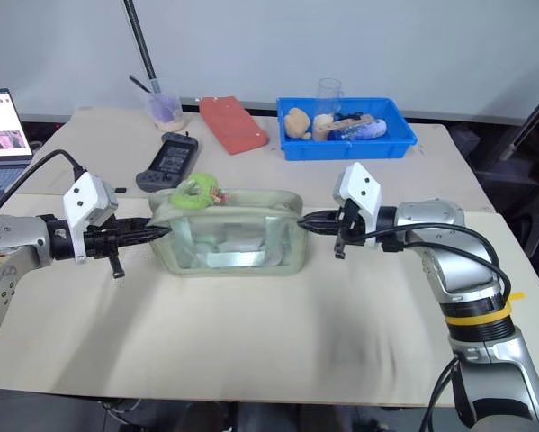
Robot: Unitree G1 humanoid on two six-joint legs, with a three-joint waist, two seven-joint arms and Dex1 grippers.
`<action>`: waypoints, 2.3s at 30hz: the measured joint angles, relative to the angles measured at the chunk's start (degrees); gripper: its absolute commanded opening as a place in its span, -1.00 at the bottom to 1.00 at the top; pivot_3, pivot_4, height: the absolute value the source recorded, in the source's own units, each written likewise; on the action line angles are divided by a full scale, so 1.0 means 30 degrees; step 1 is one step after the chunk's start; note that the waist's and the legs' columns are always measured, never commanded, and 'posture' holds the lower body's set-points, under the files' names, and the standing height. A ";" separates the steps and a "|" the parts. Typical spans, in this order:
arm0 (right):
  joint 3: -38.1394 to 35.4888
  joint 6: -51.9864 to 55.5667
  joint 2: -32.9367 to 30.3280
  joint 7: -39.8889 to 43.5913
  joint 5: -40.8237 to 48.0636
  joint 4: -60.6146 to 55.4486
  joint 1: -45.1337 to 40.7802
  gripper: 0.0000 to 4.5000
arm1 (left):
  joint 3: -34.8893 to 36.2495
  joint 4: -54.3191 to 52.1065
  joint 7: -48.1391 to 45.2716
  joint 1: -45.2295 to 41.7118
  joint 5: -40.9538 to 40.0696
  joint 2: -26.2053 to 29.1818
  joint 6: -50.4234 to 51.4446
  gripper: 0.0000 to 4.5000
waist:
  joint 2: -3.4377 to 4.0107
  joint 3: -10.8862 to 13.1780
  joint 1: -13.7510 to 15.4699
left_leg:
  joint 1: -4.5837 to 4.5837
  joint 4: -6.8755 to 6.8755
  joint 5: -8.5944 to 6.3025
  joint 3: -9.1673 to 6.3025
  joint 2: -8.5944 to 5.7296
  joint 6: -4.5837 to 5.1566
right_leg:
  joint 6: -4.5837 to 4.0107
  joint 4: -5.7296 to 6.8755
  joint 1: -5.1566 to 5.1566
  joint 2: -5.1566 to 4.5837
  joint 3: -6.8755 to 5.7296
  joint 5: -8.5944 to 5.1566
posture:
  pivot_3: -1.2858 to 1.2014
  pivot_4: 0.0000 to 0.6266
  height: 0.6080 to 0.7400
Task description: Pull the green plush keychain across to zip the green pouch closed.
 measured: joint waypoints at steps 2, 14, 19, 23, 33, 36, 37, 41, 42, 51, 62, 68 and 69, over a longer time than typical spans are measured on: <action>-0.0001 0.0076 -0.0003 -0.0102 0.0006 -0.0050 0.0000 -0.84 | -0.0253 0.0183 0.0014 -0.0194 0.0324 0.0001 -0.0116 -1.00 | 0.0000 0.0000 -0.0003 | 0.0000 0.0000 0.0000 -0.0001 -0.0001 0.0000 | -0.0008 0.0001 0.0000 0.0000 -0.0001 -0.0003 | 0.03 -0.52 1.00; -0.0370 0.1255 -0.0672 -0.0219 0.0284 0.0000 -0.4151 0.98 | -0.0518 0.0410 -0.0050 -0.0376 0.0915 0.0000 -0.0815 -1.00 | 0.0050 0.0033 -0.0164 | -0.0001 -0.0001 0.0000 0.0008 0.0020 0.0001 | -0.0006 0.0023 -0.0034 0.0018 0.0004 0.0001 | 0.03 -0.52 1.00; 0.1074 0.1827 0.3572 -0.2398 0.0346 -0.1089 -0.5987 0.98 | -0.0583 0.0487 -0.0092 -0.0484 0.1051 -0.0115 -0.0902 -1.00 | 0.0056 0.0035 -0.0089 | -0.0014 -0.0020 0.0000 -0.0017 0.0056 0.0001 | -0.0019 0.0056 -0.0055 0.0081 0.0003 0.0002 | 0.03 -0.52 1.00; 0.3464 0.1715 0.5650 -0.3186 -0.0624 -0.0805 -0.6308 0.98 | -0.0661 0.0556 -0.0322 -0.0654 0.1062 -0.0156 -0.0942 -1.00 | 0.0065 0.0042 0.0009 | -0.0076 -0.0011 0.0002 -0.0015 0.0025 0.0000 | -0.0003 0.0044 -0.0090 0.0049 0.0003 0.0010 | 0.03 -0.52 1.00; 0.5492 -0.0426 0.7770 -0.3481 -0.3219 0.2765 -0.7429 0.74 | -0.0729 0.0625 -0.0506 -0.0838 0.1218 -0.0156 -0.1031 -1.00 | 0.0067 0.0042 -0.0033 | -0.0148 0.0014 0.0005 -0.0010 0.0013 0.0000 | -0.0002 0.0168 -0.0208 0.0042 0.0010 0.0014 | 0.03 -0.52 1.00; 0.5698 -0.0738 0.8118 -0.3447 -0.3625 0.3482 -0.7442 0.29 | -0.0729 0.0633 -0.0546 -0.0838 0.1232 -0.0155 -0.1150 -1.00 | 0.0067 0.0043 -0.0005 | -0.0151 0.0015 0.0009 -0.0019 0.0016 -0.0004 | -0.0021 0.0220 -0.0234 0.0055 0.0010 0.0003 | 0.03 -0.52 1.00; 0.5685 -0.0829 0.8116 -0.3402 -0.3671 0.3554 -0.7479 0.16 | -0.0729 0.0643 -0.0549 -0.0838 0.1236 -0.0154 -0.1162 -1.00 | 0.0068 0.0043 -0.0006 | -0.0151 0.0015 0.0010 -0.0020 0.0017 -0.0005 | -0.0022 0.0221 -0.0234 0.0057 0.0010 0.0002 | 0.03 -0.52 1.00; 0.5634 -0.0881 0.8128 -0.2983 -0.3665 0.3559 -0.7591 -0.48 | -0.0729 0.0646 -0.0540 -0.0835 0.1270 -0.0155 -0.1184 -1.00 | 0.0068 0.0043 -0.0028 | -0.0151 0.0015 0.0011 -0.0021 0.0018 -0.0006 | -0.0022 0.0222 -0.0234 0.0057 0.0011 0.0002 | 0.03 -0.52 1.00; 0.5634 -0.0881 0.8130 -0.2879 -0.3662 0.3559 -0.7590 -0.63 | -0.0729 0.0646 -0.0533 -0.0831 0.1287 -0.0155 -0.1207 -1.00 | 0.0068 0.0043 -0.0027 | -0.0151 0.0016 0.0011 -0.0020 0.0018 -0.0006 | -0.0022 0.0221 -0.0234 0.0058 0.0011 0.0002 | 0.03 -0.52 1.00; 0.4495 0.1357 0.8604 -0.2940 -0.2184 0.3464 -0.7588 -0.98 | -0.0772 0.0735 -0.0561 -0.0976 0.1320 -0.0156 -0.1325 -1.00 | 0.0069 0.0044 -0.0026 | -0.0151 0.0016 0.0011 -0.0020 0.0020 -0.0007 | -0.0022 0.0223 -0.0235 0.0059 0.0011 0.0003 | 0.03 -0.52 1.00; 0.3088 0.3693 0.8727 -0.3893 -0.0444 0.3478 -0.7592 -0.98 | -0.1280 0.0988 -0.0553 -0.1412 0.1319 -0.0247 -0.2083 -1.00 | 0.0072 0.0047 -0.0064 | -0.0164 0.0015 0.0011 -0.0020 0.0023 -0.0006 | -0.0023 0.0224 -0.0249 0.0065 0.0012 0.0003 | 0.03 -0.52 1.00; 0.3088 0.3855 0.8757 -0.4581 -0.0332 0.3372 -0.7591 -0.98 | -0.1355 0.1309 -0.0557 -0.1617 0.1360 -0.0244 -0.2215 -1.00 | 0.0072 0.0047 -0.0072 | -0.0166 0.0016 0.0011 -0.0020 0.0024 -0.0006 | -0.0023 0.0224 -0.0252 0.0067 0.0013 0.0003 | 0.03 -0.52 1.00; 0.3087 0.3868 0.8751 -0.4698 -0.0300 0.3316 -0.7591 -0.98 | -0.1355 0.1338 -0.0560 -0.1616 0.1360 -0.0243 -0.2261 -1.00 | 0.0072 0.0047 -0.0072 | -0.0166 0.0015 0.0010 -0.0021 0.0024 -0.0006 | -0.0023 0.0224 -0.0252 0.0066 0.0013 0.0002 | 0.03 -0.52 1.00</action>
